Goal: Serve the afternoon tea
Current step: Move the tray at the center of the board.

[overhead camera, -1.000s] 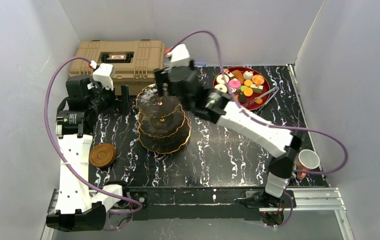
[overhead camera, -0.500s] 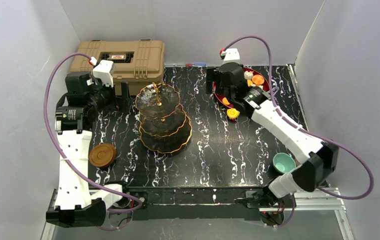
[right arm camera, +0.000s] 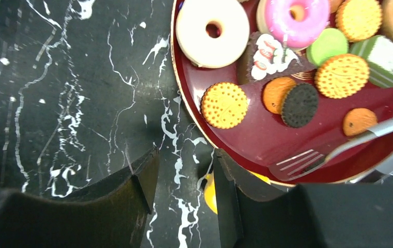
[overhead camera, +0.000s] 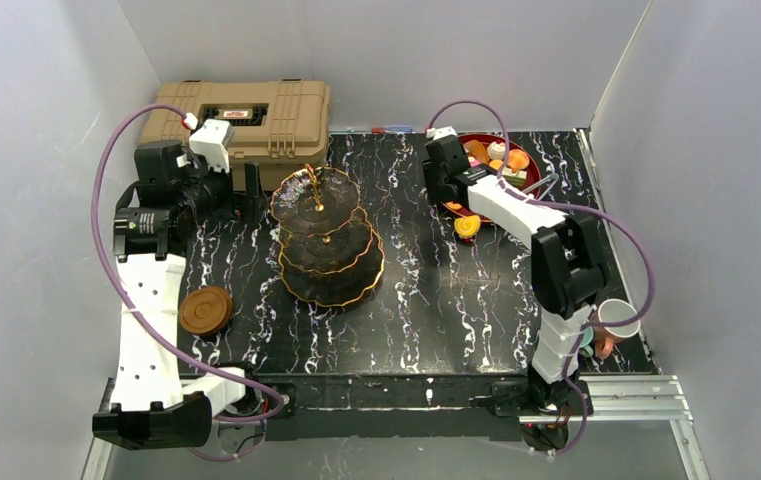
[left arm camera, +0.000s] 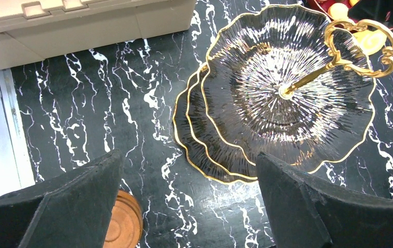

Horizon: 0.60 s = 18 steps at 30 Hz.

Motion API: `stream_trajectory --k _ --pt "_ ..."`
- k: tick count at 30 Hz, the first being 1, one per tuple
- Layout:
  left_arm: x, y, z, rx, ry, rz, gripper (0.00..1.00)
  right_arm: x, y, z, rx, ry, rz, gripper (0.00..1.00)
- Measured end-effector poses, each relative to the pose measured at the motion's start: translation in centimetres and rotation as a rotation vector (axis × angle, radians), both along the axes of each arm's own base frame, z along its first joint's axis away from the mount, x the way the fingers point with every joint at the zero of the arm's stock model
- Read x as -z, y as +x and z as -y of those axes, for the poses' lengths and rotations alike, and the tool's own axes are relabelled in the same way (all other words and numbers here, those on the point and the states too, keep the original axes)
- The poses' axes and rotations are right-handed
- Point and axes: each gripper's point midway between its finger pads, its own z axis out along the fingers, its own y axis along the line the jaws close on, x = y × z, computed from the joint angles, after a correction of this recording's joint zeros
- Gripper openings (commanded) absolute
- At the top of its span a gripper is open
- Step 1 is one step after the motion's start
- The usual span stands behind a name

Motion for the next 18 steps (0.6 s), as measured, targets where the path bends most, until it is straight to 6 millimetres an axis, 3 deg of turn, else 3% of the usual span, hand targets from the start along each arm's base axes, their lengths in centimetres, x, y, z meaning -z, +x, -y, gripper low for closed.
stream_trajectory --k 8,18 --pt "0.5 0.4 0.1 0.008 -0.006 -0.021 0.98 5.8 1.2 -0.3 -0.036 -0.051 -0.082 0.53" --pt "0.9 0.8 0.2 0.016 -0.007 -0.034 0.98 6.5 4.6 -0.9 -0.044 -0.054 -0.044 0.52"
